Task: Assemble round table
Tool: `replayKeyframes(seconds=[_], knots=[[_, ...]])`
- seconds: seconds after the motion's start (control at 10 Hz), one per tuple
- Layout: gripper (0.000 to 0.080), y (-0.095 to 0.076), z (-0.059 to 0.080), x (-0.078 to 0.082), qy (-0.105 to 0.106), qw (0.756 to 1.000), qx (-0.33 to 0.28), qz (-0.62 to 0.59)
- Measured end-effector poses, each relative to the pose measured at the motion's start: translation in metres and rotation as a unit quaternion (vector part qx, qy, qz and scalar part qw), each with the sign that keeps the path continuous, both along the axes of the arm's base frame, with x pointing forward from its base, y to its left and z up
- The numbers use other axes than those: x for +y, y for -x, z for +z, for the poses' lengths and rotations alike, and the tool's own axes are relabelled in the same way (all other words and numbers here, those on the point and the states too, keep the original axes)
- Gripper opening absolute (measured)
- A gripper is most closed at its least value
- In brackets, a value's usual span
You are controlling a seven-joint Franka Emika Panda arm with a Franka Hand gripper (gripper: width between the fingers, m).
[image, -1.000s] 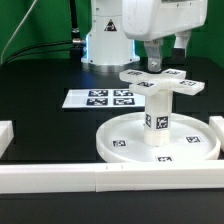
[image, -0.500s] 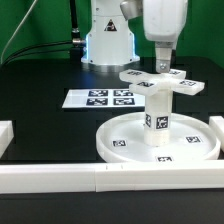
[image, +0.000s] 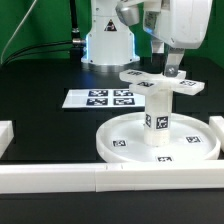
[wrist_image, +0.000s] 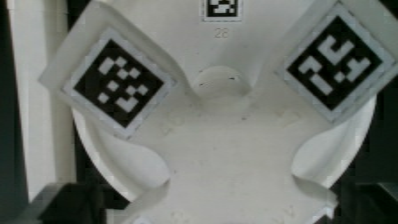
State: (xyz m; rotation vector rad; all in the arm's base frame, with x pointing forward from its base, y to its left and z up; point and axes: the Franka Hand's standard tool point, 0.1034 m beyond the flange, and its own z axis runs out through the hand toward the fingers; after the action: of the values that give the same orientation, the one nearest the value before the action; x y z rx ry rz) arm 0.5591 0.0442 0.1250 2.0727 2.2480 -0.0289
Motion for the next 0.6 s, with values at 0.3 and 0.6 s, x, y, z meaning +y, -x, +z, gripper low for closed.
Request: replayKeyframes(seconds=[0.3,0.6], knots=[[0.0649,0.0013,-0.0032,-0.0014,0.002,1.0,0.003,0.008],[0.0649,0.0027,-0.0097,-0.0042,0.004,1.0,0.008,0.006]])
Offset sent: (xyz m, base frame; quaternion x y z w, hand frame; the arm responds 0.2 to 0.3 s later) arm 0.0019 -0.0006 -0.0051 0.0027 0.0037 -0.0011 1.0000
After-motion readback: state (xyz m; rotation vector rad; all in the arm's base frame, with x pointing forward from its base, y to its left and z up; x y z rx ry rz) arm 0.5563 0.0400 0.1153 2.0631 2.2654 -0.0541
